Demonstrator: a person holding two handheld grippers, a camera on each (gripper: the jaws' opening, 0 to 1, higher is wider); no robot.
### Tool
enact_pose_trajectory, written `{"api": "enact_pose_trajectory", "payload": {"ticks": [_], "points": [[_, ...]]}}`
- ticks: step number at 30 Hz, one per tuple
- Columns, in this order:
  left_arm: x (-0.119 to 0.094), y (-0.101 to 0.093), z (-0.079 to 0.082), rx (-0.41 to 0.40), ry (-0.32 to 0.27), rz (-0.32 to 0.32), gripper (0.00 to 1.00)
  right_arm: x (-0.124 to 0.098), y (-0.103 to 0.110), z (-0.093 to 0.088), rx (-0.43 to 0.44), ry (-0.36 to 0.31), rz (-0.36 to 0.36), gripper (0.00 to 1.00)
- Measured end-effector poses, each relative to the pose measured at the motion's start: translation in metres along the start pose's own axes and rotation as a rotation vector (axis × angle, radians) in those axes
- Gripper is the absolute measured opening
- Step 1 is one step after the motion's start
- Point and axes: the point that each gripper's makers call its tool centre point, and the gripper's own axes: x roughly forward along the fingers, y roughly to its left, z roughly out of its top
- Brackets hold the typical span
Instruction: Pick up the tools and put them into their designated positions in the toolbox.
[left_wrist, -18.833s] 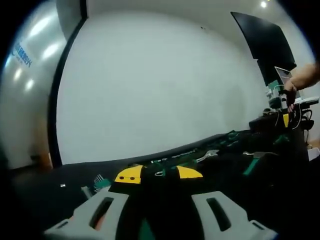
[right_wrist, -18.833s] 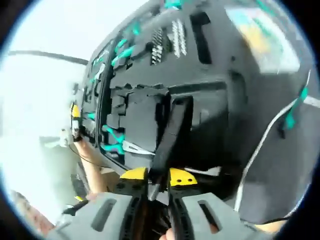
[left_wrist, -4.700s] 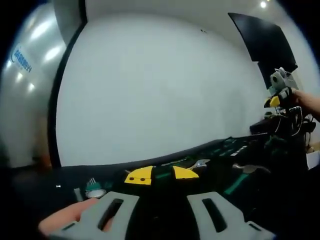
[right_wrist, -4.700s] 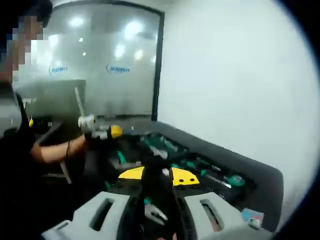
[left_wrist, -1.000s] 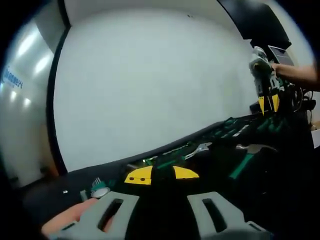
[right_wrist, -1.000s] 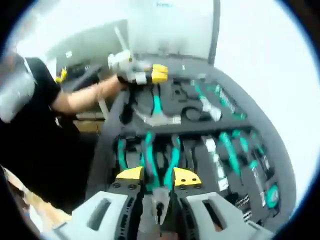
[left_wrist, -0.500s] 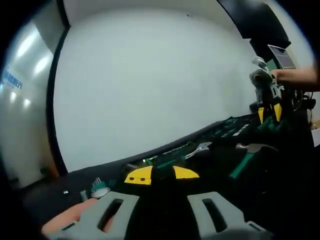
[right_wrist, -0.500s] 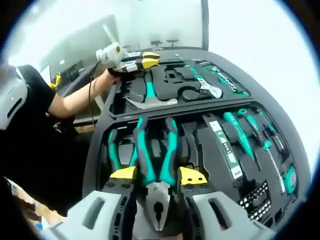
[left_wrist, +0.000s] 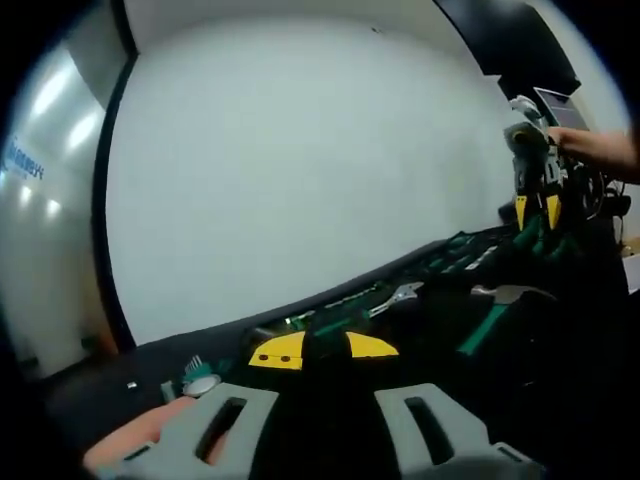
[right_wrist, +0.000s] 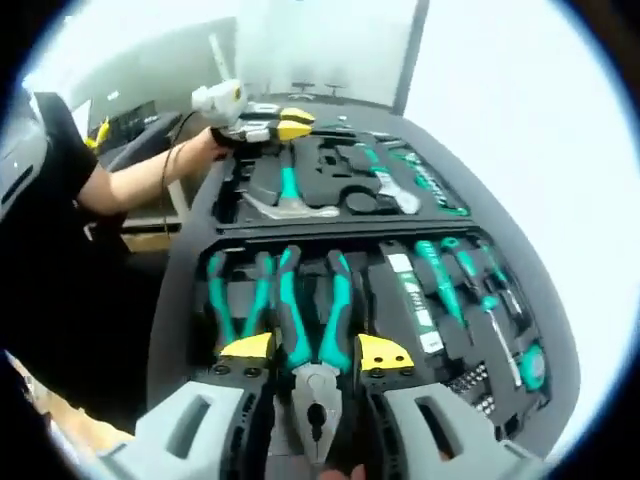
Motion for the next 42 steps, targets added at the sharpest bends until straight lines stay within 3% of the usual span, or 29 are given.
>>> {"api": "enact_pose_trajectory", "payload": {"ticks": [2, 4, 6, 9, 11, 12, 13, 14, 16, 18, 19, 20, 21, 22, 23, 24, 26, 28, 30, 32, 33, 34, 37, 39, 41, 42], "points": [[0.0, 0.0, 0.0, 0.001, 0.0, 0.002, 0.11, 0.008, -0.008, -0.006, -0.017, 0.028, -0.017, 0.28], [-0.001, -0.001, 0.001, 0.0, 0.0, 0.004, 0.11, 0.014, -0.005, -0.017, -0.014, 0.07, 0.011, 0.28], [-0.001, -0.001, 0.001, 0.0, 0.001, 0.003, 0.11, 0.013, -0.003, -0.016, -0.011, 0.05, 0.022, 0.29], [-0.002, -0.002, 0.002, -0.004, -0.001, 0.0, 0.11, 0.012, 0.001, -0.007, -0.153, 0.0, 0.05, 0.28], [-0.006, -0.003, 0.009, 0.001, -0.017, 0.024, 0.09, 0.005, 0.002, 0.005, -0.107, -0.08, 0.06, 0.28], [-0.006, -0.001, 0.021, 0.08, -0.059, 0.076, 0.08, -0.002, -0.004, 0.008, -0.078, -0.093, 0.028, 0.29], [-0.004, -0.003, 0.025, 0.097, -0.082, 0.072, 0.08, -0.017, -0.014, 0.018, -0.054, -0.16, -0.034, 0.29], [-0.002, -0.006, 0.027, 0.038, -0.079, 0.07, 0.08, -0.033, -0.023, 0.029, -0.018, -0.25, -0.099, 0.27], [0.0, -0.001, 0.029, 0.003, 0.0, 0.114, 0.07, -0.063, -0.031, 0.047, 0.068, -0.435, -0.221, 0.22], [0.001, -0.008, 0.052, 0.005, -0.023, 0.12, 0.05, -0.087, -0.033, 0.055, 0.108, -0.586, -0.339, 0.14], [0.003, -0.019, 0.073, -0.013, -0.051, 0.114, 0.05, -0.094, -0.032, 0.053, 0.088, -0.634, -0.4, 0.11], [0.006, -0.03, 0.081, -0.03, -0.063, 0.074, 0.05, -0.096, -0.03, 0.049, 0.057, -0.656, -0.459, 0.1], [0.008, -0.05, 0.093, -0.032, -0.081, 0.017, 0.05, -0.093, -0.029, 0.04, 0.102, -0.644, -0.507, 0.1], [0.013, -0.083, 0.108, -0.041, -0.098, -0.071, 0.05, -0.086, -0.027, 0.024, 0.164, -0.596, -0.532, 0.09], [0.017, -0.105, 0.11, -0.055, -0.076, -0.13, 0.05, -0.078, -0.024, 0.013, 0.215, -0.566, -0.533, 0.07], [0.02, -0.138, 0.11, -0.086, -0.041, -0.214, 0.05, -0.067, -0.019, -0.002, 0.188, -0.468, -0.553, 0.04], [0.025, -0.181, 0.106, -0.117, 0.012, -0.314, 0.05, -0.049, -0.003, -0.017, 0.124, -0.338, -0.511, 0.01], [0.035, -0.201, 0.096, -0.094, 0.044, -0.354, 0.05, -0.037, 0.007, -0.02, 0.109, -0.316, -0.491, 0.08], [0.04, -0.21, 0.084, -0.052, 0.088, -0.37, 0.06, -0.029, 0.014, -0.028, 0.038, -0.227, -0.485, 0.14], [0.046, -0.217, 0.079, -0.042, 0.119, -0.39, 0.07, -0.027, 0.009, -0.032, 0.059, -0.232, -0.501, 0.13], [0.047, -0.219, 0.082, -0.04, 0.106, -0.392, 0.07, -0.026, -0.001, -0.038, 0.108, -0.238, -0.516, 0.1], [0.048, -0.224, 0.085, -0.032, 0.094, -0.405, 0.07, -0.025, -0.002, -0.029, 0.119, -0.304, -0.504, 0.1], [0.05, -0.234, 0.086, 0.034, 0.103, -0.421, 0.08, -0.02, -0.006, -0.028, 0.211, -0.348, -0.445, 0.04], [0.051, -0.24, 0.089, 0.067, 0.093, -0.426, 0.08, -0.017, -0.006, -0.022, 0.188, -0.352, -0.455, 0.0], [0.054, -0.245, 0.092, 0.062, 0.088, -0.438, 0.08, -0.016, -0.005, -0.02, 0.08, -0.301, -0.482, 0.0], [0.056, -0.247, 0.093, 0.054, 0.089, -0.441, 0.08, -0.017, -0.007, -0.022, 0.088, -0.294, -0.48, 0.0]]}}
